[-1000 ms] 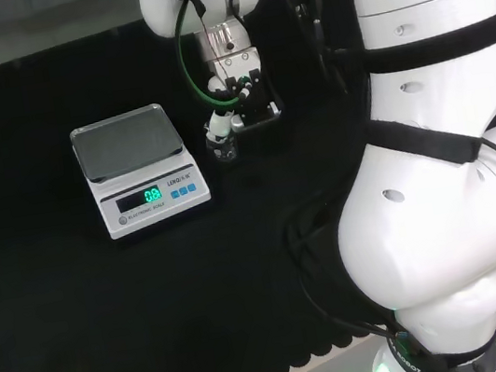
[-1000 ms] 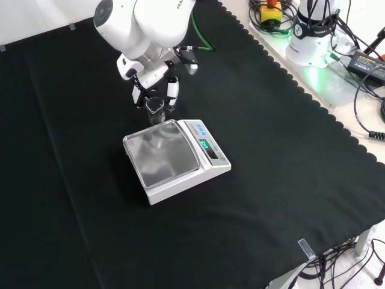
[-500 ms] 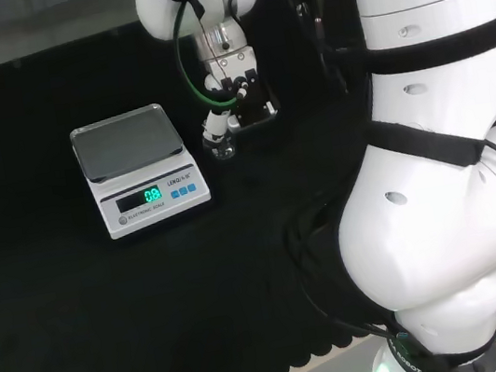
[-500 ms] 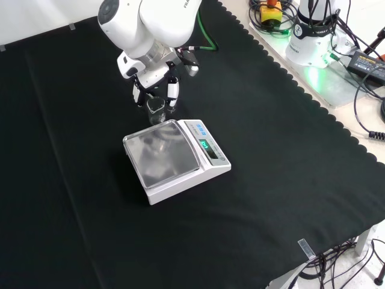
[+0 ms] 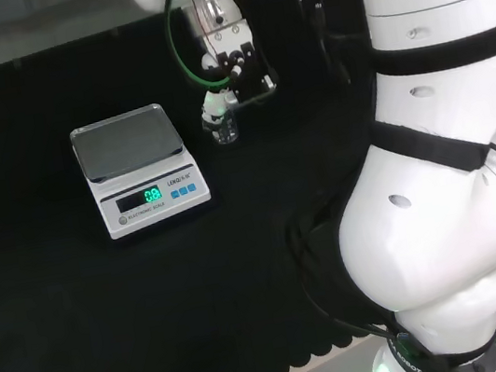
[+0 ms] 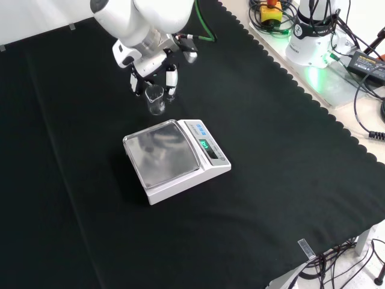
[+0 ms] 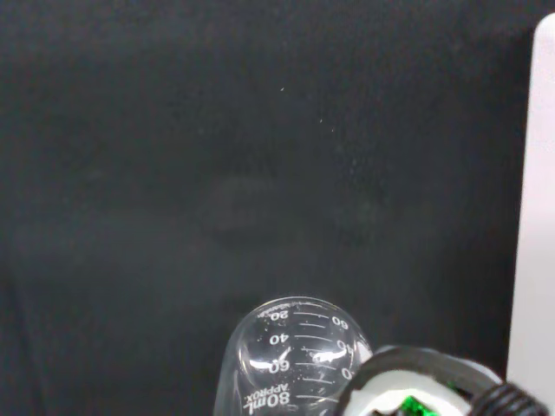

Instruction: Pick up the beaker.

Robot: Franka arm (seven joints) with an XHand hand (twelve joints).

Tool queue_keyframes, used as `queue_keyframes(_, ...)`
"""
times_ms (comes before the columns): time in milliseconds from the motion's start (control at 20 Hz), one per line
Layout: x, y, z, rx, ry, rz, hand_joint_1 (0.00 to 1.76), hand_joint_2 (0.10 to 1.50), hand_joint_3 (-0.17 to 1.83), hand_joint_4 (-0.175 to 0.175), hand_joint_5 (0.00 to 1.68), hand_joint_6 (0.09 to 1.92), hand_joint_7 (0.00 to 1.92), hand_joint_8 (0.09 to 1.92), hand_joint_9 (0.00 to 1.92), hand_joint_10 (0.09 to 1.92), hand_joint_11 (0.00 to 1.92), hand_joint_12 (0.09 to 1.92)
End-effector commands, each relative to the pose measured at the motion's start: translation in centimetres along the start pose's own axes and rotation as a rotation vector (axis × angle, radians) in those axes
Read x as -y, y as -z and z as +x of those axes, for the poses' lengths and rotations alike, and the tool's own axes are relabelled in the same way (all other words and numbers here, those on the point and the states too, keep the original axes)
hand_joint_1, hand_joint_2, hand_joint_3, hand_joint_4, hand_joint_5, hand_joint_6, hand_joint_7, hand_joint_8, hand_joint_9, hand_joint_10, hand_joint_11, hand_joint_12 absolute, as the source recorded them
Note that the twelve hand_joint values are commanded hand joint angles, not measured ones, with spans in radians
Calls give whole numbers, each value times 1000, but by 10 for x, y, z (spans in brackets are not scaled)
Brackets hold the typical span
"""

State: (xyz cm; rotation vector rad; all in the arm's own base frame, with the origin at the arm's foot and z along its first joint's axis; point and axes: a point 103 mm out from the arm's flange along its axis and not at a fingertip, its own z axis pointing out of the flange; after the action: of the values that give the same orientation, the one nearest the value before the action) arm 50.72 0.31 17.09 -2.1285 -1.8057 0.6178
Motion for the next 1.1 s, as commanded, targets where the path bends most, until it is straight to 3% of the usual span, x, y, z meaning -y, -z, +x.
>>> queue_keyframes(50, 37, 50, -5, 16, -10, -32, 1002, 735, 518, -142, 996, 679, 1052, 718, 1400, 143, 1447, 661)
queue_keyframes(250, 69, 77, -14, 12, -33, -75, 1001, 735, 519, -143, 997, 680, 1053, 718, 1406, 139, 1451, 658)
queue_keyframes(550, 104, 99, -9, 0, -9, -121, 1000, 735, 521, -144, 997, 681, 1055, 719, 1416, 134, 1457, 655)
queue_keyframes(800, 111, 100, -9, -14, 8, -123, 998, 734, 523, -146, 999, 683, 1056, 720, 1423, 128, 1462, 651)
queue_keyframes(1100, 116, 104, -7, -4, -13, -133, 997, 732, 525, -147, 999, 684, 1057, 720, 1429, 121, 1465, 646)
